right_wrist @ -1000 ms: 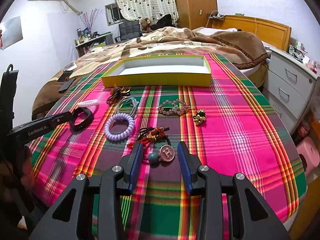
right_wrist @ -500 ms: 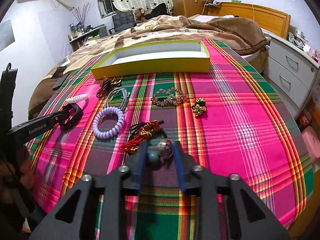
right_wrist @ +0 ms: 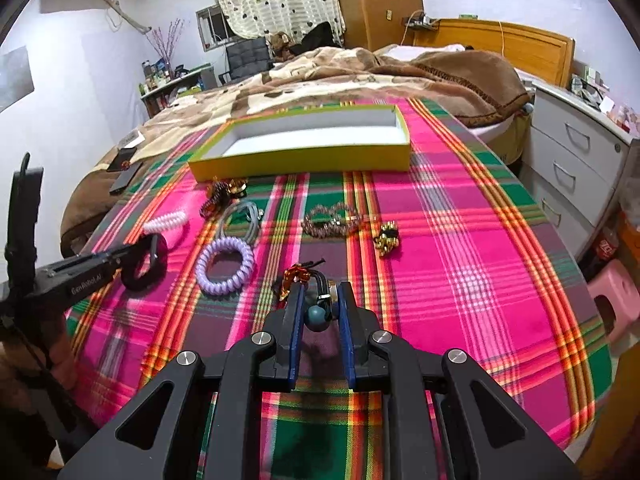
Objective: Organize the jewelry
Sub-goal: 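Grasp the teal-bead black cord necklace with the right tool while the left tool grasps the black band, then carry both items into the yellow box and open both tools to release them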
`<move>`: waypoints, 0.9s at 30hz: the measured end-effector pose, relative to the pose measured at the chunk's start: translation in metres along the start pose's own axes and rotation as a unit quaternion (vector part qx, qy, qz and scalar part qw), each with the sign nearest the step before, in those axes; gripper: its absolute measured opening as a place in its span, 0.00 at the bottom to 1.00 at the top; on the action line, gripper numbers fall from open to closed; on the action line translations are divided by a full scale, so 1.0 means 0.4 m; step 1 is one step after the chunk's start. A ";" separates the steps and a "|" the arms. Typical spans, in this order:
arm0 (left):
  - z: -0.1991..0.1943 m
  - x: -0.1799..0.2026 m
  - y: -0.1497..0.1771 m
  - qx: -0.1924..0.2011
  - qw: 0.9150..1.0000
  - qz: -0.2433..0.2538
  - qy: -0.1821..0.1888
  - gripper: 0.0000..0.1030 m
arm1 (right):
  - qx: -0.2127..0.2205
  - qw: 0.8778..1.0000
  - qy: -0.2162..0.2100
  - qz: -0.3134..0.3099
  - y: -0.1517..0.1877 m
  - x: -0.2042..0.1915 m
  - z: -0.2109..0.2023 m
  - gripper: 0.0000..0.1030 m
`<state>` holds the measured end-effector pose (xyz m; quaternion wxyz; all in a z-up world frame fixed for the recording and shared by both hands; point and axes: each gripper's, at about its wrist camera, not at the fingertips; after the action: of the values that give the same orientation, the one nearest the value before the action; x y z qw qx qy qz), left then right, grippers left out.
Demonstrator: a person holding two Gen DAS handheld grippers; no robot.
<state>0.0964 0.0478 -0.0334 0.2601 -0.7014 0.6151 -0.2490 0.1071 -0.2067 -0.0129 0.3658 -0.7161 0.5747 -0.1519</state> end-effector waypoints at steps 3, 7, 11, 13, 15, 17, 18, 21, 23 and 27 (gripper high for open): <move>-0.011 0.000 0.004 0.004 1.000 0.002 0.005 0.09 | 0.012 1.000 0.000 -0.010 -0.010 -0.007 -0.014 0.16; -0.032 0.002 0.004 0.015 1.000 0.004 0.010 0.09 | 0.026 0.999 0.003 -0.019 -0.023 -0.017 -0.034 0.16; -0.051 0.006 0.000 0.026 1.000 0.008 0.014 0.09 | 0.051 0.998 0.009 -0.042 -0.037 -0.036 -0.060 0.16; -0.059 0.007 -0.003 0.030 0.999 0.009 0.019 0.09 | 0.052 0.998 0.007 -0.041 -0.042 -0.034 -0.062 0.16; -0.070 0.009 -0.007 0.035 0.999 0.012 0.026 0.09 | 0.053 0.998 0.008 -0.039 -0.048 -0.031 -0.064 0.16; -0.082 0.011 -0.016 0.043 0.998 0.012 0.040 0.09 | 0.056 0.998 0.007 -0.038 -0.056 -0.029 -0.066 0.16; -0.087 0.011 -0.020 0.045 0.998 0.013 0.046 0.09 | 0.057 0.998 0.006 -0.037 -0.059 -0.029 -0.066 0.16; -0.097 0.018 -0.045 0.053 0.996 0.018 0.063 0.09 | 0.058 0.998 -0.003 -0.031 -0.077 -0.023 -0.058 0.16; -0.096 0.024 -0.069 0.056 0.996 0.025 0.069 0.09 | 0.058 0.998 -0.007 -0.028 -0.095 -0.021 -0.045 0.16; -0.090 0.037 -0.119 0.065 0.994 0.041 0.073 0.09 | 0.059 0.998 -0.012 -0.025 -0.136 -0.016 -0.019 0.16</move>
<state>0.1089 0.0360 0.0256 0.2695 -0.6370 0.6435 -0.3279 0.1389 -0.1994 0.0316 0.4103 -0.7095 0.5421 -0.1856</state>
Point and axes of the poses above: each gripper's, at about its wrist camera, not at the fingertips, and z roughly the way its jaws point, x to its right, y to its underside, and after that the axes turned 4 degrees about z, right-handed
